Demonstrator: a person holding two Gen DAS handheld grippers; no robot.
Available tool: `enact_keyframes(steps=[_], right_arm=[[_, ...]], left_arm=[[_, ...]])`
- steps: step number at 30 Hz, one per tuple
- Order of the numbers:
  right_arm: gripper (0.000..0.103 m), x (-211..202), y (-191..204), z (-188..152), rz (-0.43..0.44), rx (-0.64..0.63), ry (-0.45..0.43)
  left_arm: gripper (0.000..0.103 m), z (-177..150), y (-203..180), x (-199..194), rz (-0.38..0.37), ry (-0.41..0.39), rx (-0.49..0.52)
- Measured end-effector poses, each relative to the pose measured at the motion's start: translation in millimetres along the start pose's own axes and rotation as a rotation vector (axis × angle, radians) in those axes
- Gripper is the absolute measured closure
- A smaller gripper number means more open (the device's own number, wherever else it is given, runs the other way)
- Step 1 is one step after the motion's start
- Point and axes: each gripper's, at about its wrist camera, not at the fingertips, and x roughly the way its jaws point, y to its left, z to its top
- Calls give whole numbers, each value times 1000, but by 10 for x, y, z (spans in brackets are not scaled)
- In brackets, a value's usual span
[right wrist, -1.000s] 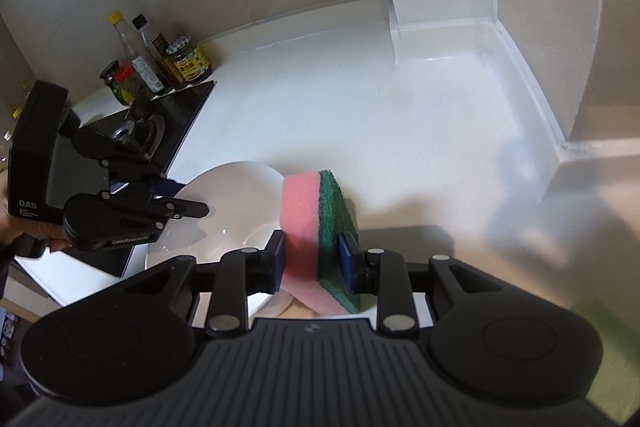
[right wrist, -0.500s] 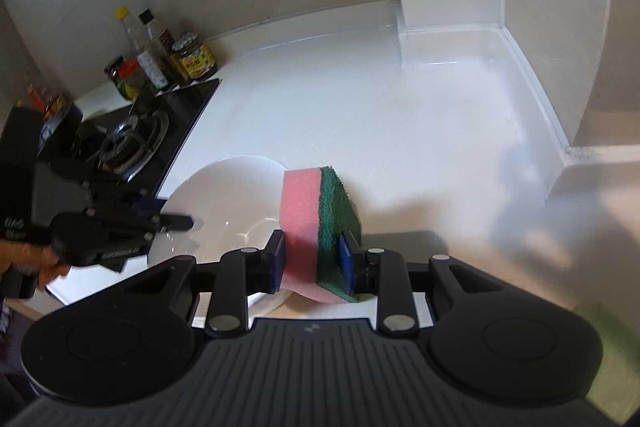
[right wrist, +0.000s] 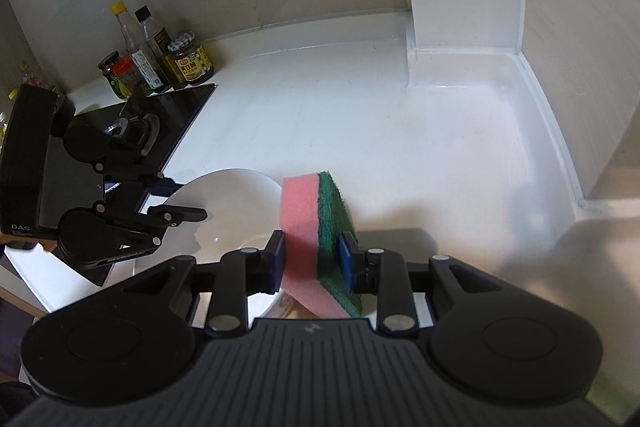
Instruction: Clean bowl
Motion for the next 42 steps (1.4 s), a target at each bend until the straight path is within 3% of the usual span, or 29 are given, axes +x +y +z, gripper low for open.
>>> enact_keyframes(steps=[3, 6, 12, 18, 20, 22, 24, 31, 36, 38, 42], right_arm=[[79, 24, -22, 47, 6, -8, 5], [79, 10, -12, 48, -3, -12, 12], [79, -84, 35, -85, 0, 25, 9], [79, -233, 201, -305, 38, 55, 25], [79, -278, 204, -371, 66, 76, 33], [79, -294, 169, -392, 89, 97, 35], [79, -284, 139, -371, 100, 103, 38], [79, -93, 245, -92, 60, 6, 14], [79, -108, 244, -105, 47, 12, 6], [79, -162, 208, -168, 59, 37, -1], [79, -277, 155, -330, 73, 78, -8]], left_arm=[[83, -1, 41, 10, -40, -25, 80], [83, -13, 90, 8, -77, -42, 89], [82, -39, 132, -24, -105, -39, -72], [82, -186, 98, -115, -59, -16, -267], [75, -259, 118, -128, -45, 11, -313], [83, -314, 143, -117, -60, 9, -338], [89, -314, 85, -114, -83, -11, -273], [81, -23, -4, 18, -89, -27, -27], [77, 15, 89, -20, -52, -10, -231], [77, -143, 109, -110, -32, 16, -334], [82, -368, 86, -178, -55, 20, -393]])
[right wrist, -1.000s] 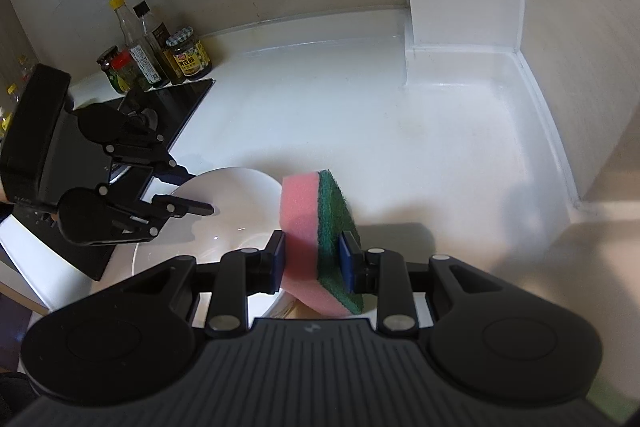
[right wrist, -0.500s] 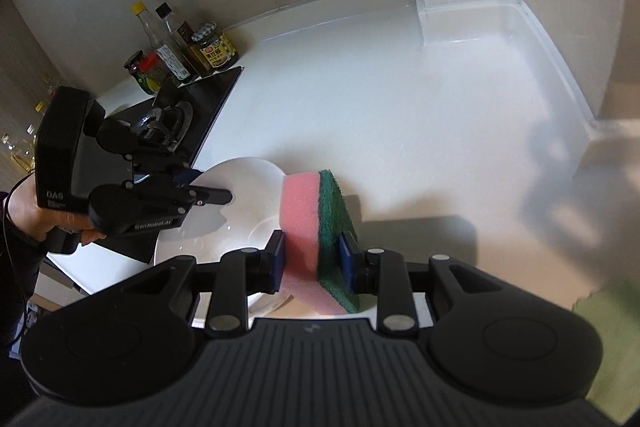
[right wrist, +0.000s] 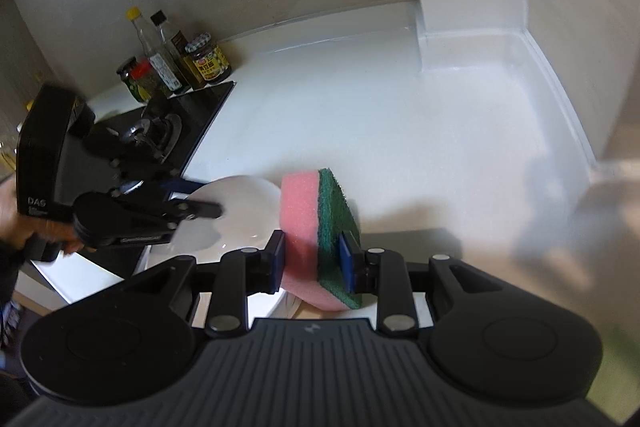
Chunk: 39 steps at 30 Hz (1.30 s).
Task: Clean bowl
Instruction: 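Hold the bowl rim with the left gripper while the right gripper rubs the sponge on the outer wall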
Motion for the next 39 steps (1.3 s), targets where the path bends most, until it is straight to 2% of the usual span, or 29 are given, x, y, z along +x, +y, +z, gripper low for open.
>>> enact_keyframes(steps=[2, 6, 8, 10, 11, 13, 14, 16, 18, 20, 25, 28, 30, 33, 34, 36, 38, 39], right_arm=[[79, -44, -1, -56, 9, -3, 7], [79, -26, -55, 0, 15, -20, 21], [79, 32, -77, 89, -3, -34, 14], [79, 89, -88, 157, -21, -40, 8], [79, 113, -90, 187, -33, -45, 3], [79, 129, -96, 206, -45, -44, -2], [79, 126, -104, 199, -45, -39, -4], [79, 92, -125, 146, -34, -20, -12], [79, 53, -128, 86, -29, 1, -17], [79, 9, -108, 19, -31, 15, -22], [79, -60, -25, -94, -15, 24, 12], [79, -59, -52, -62, 0, 2, 38], [79, -15, -108, 15, 0, 5, 34], [79, 50, -118, 112, -21, -2, 10], [79, 81, -85, 151, -39, -21, 0], [79, 111, -53, 164, -45, -34, -3], [79, 119, -46, 139, -36, -33, 2], [79, 99, -54, 109, -29, -25, 1]], left_arm=[[90, 6, -2, 39, -25, 1, 42], [88, 212, -48, 140, -38, 11, 186], [85, 361, -130, 236, -42, 8, 300], [83, 414, -150, 266, -48, -4, 360], [82, 470, -146, 301, -54, -11, 366], [79, 512, -99, 315, -51, -6, 306], [75, 516, -57, 300, -32, 2, 229], [75, 459, -2, 226, 1, 15, 105], [77, 322, 21, 129, 23, 31, 4], [88, 238, -14, 77, 26, 25, -18], [89, 221, -71, 77, 21, 22, 70], [89, 277, -80, 146, -4, 15, 180], [88, 354, -151, 210, -38, -6, 290], [86, 429, -213, 226, -40, -3, 346], [86, 457, -212, 234, -32, 9, 322], [78, 467, -142, 197, 16, 53, 154], [78, 425, -78, 134, 56, 79, -8], [79, 351, -74, 87, 68, 78, -58]])
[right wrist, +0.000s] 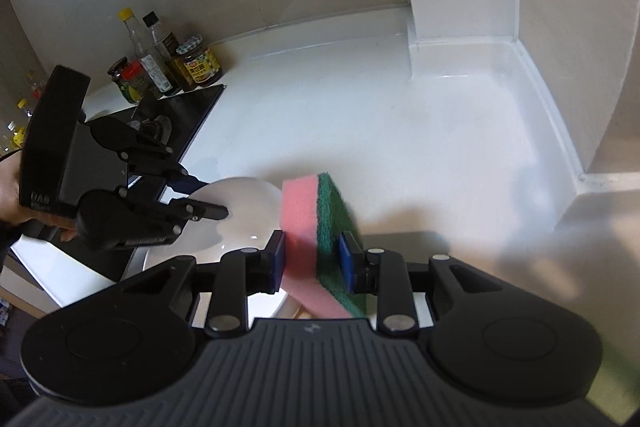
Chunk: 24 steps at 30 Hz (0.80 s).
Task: Clean bowl
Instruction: 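Hold the bowl rim with the left gripper while the right gripper rubs the sponge on the outer wall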
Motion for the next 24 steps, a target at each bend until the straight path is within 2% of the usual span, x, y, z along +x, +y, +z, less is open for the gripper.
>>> enact_keyframes(steps=[3, 4, 5, 8, 13, 14, 16, 18, 21, 24], right_arm=[[79, -72, -21, -95, 21, 27, -2], [79, -97, -25, -125, 27, 33, 0], [79, -122, -30, -155, 34, 40, 3], [79, -159, -42, -155, 42, 28, 24], [79, -86, -115, -29, 6, 42, 6], [79, -60, -126, 0, -6, 44, -2], [79, -31, -152, 36, -14, 57, -15], [79, -31, -174, 16, -8, 75, -20], [79, -76, -188, -75, 10, 102, -30], [79, -140, -169, -177, 16, 118, -31]], left_arm=[[80, -167, -26, -40, -2, -7, -24], [84, -186, -42, -43, -2, -16, -5], [87, -196, -75, -43, -6, -30, 45], [85, -134, -172, 22, 3, -60, 223], [83, 51, -228, 136, -75, -105, 478], [82, 77, -238, 152, -79, -109, 495], [83, 110, -165, 152, -89, -106, 445], [81, 122, -38, 114, -84, -82, 239], [82, -4, 19, 15, -58, -77, 61], [85, -116, 0, -8, -59, -94, 46]])
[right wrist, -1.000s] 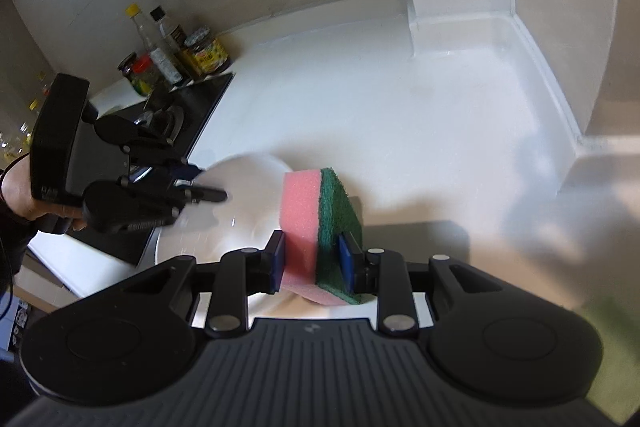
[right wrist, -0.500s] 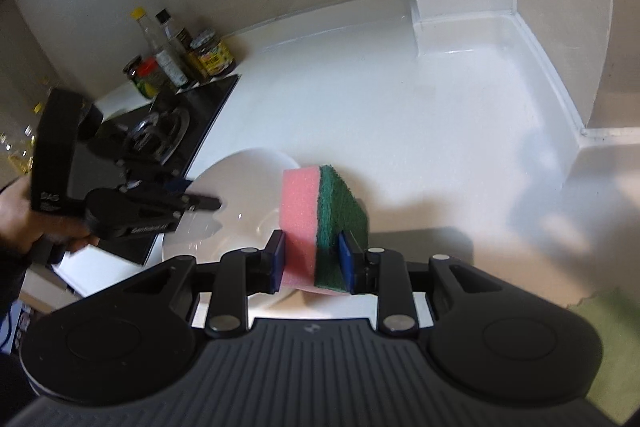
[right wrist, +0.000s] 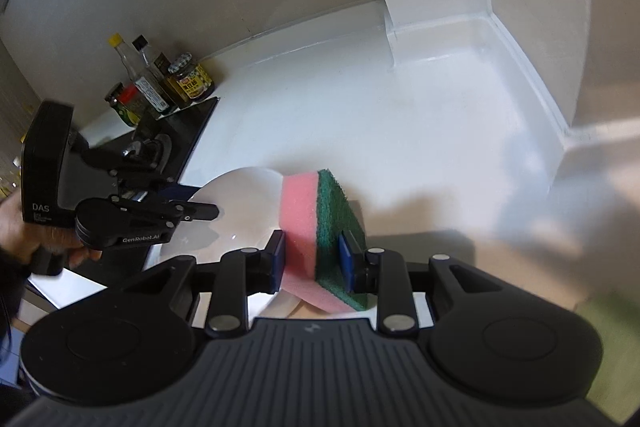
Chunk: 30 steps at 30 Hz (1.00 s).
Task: Clean bowl
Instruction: 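Hold the bowl rim with the left gripper while the right gripper rubs the sponge on the outer wall, then hold the bowl rim with the left gripper while the right gripper keeps scrubbing the outer wall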
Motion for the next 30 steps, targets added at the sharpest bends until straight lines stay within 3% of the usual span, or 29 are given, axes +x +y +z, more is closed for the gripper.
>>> enact_keyframes(steps=[4, 6, 10, 13, 17, 19, 21, 23, 25, 30], right_arm=[[79, -55, 38, -42, 5, -35, 35], [79, -33, -2, 16, 11, -36, 47], [79, 91, -25, 185, -9, -50, 36], [79, 161, -3, 241, -25, -66, 11], [79, 160, -13, 195, -12, -50, -2], [79, 110, -20, 124, 4, -30, -1], [79, 40, -4, 33, 10, -21, 9], [79, -11, 27, -23, 15, -18, 20], [79, -57, 86, -63, 25, -30, 30], [79, 4, 95, 64, 7, -53, 21]], left_arm=[[88, 18, -49, 84, -8, -10, 149], [88, 61, -28, 126, -50, -26, 227], [84, 122, -73, 174, -64, -41, 392], [84, 185, -62, 189, -49, -18, 363], [82, 153, 28, 116, 30, 18, 45], [82, 66, 57, 70, 37, 24, -92], [83, -52, 93, 3, 20, 24, -167], [90, -93, 91, -32, 11, 28, -169], [90, -84, 57, -31, 20, 35, -119], [88, 85, -13, 97, 19, 42, 124]])
